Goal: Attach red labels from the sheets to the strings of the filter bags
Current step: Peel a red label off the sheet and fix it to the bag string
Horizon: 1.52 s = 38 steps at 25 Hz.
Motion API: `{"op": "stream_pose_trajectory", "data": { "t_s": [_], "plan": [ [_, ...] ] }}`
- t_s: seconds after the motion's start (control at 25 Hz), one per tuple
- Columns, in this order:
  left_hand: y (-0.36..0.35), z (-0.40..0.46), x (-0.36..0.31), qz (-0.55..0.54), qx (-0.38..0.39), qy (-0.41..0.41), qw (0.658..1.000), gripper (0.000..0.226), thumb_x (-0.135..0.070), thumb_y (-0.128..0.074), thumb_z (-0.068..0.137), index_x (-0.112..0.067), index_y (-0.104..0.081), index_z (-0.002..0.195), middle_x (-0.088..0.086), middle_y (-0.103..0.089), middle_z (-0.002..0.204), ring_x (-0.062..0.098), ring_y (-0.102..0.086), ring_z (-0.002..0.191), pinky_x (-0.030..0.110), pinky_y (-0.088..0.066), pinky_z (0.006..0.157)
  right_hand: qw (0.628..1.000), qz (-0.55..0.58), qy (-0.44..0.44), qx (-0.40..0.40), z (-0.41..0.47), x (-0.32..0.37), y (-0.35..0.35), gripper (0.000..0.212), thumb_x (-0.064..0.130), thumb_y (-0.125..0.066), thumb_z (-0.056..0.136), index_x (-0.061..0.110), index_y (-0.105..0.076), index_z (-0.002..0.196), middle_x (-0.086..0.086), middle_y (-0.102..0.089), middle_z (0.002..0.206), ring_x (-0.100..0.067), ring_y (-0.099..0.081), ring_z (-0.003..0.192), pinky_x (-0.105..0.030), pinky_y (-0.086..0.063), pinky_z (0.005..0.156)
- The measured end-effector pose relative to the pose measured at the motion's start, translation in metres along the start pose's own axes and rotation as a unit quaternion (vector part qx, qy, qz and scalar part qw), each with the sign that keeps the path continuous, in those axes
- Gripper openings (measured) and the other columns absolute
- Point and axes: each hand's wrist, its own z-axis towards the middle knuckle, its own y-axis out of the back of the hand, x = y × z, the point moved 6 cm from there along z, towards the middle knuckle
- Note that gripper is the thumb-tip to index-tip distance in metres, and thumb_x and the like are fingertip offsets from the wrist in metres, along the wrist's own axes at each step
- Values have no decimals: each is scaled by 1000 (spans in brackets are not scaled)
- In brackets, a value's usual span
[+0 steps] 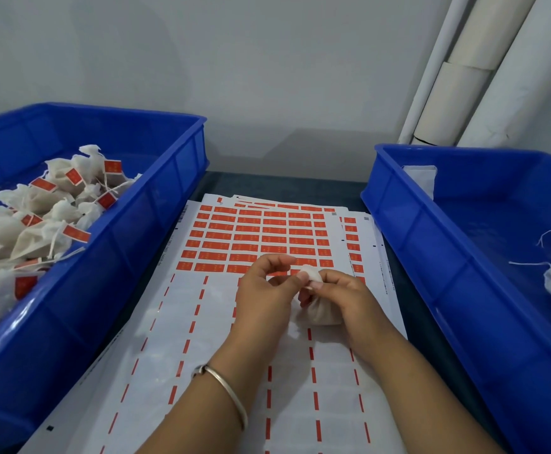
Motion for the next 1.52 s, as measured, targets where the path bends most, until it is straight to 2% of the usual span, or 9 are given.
{"op": "stream_pose_trajectory", "data": {
  "t_s": [0.08,0.16,0.32,0.52,0.68,1.0,1.28,1.36,1.52],
  "plan": [
    [-2,0,-2,13,12,-14,1000,15,-15,-70,81,-28,-62,80,-17,-64,79,5,-63,78,11,-50,61,993,113,-14,23,1,-2,0,19,27,-60,83,32,-76,91,7,-72,105,-14,-67,101,-33,-52,88],
    [-4,0,-6,27,35,-34,998,16,-14,-68,82,-27,-64,74,-17,-66,70,5,-65,72,11,-51,58,975,214,-27,48,1,-2,0,25,24,-62,76,24,-77,97,-1,-69,114,-21,-65,107,-36,-55,85],
    [-6,-1,-12,68,63,-65,994,25,-14,-61,88,-37,-62,77,-19,-65,82,3,-63,79,4,-46,58,964,259,-32,46,3,-3,0,26,19,-61,76,22,-77,97,-4,-69,117,-23,-65,108,-37,-56,86],
    [-11,-7,-12,127,106,-119,979,30,-17,-60,88,-46,-61,82,-27,-61,93,1,-59,92,7,-47,68,968,249,-32,5,6,-5,4,26,21,-61,76,19,-76,98,-5,-71,112,-24,-68,102,-39,-57,81],
    [-9,-5,-17,214,61,-177,959,16,-32,-68,82,-46,-60,82,-34,-55,88,0,-57,90,13,-46,79,979,199,-25,-25,6,-6,5,22,22,-57,87,32,-77,91,3,-73,105,-15,-69,97,-37,-57,81],
    [-6,-4,-19,236,40,-184,953,10,-37,-65,79,-45,-59,80,-34,-52,85,-2,-56,85,14,-45,79,994,107,1,-31,4,-1,1,19,41,-60,73,46,-74,85,15,-72,100,-12,-68,99,-37,-54,91],
    [-5,-4,-16,257,22,-165,952,22,-34,-67,82,-45,-52,71,-33,-51,84,-3,-53,83,7,-37,68,995,93,12,-21,4,-1,0,18,45,-63,70,47,-74,84,20,-71,100,-16,-64,105,-36,-53,91],
    [-2,-2,-16,241,5,-154,958,23,-32,-66,83,-43,-51,71,-30,-51,83,-2,-53,82,7,-36,65,998,66,11,-12,5,-4,-2,15,41,-65,75,43,-75,86,19,-71,99,-14,-66,99,-32,-55,86],
    [0,1,-18,247,-16,-156,956,22,-30,-65,84,-41,-51,71,-28,-48,84,-2,-51,80,5,-34,63,999,25,19,-16,8,-7,1,19,14,-67,86,32,-76,87,18,-72,92,-7,-68,86,-25,-57,72]
  ]
}}
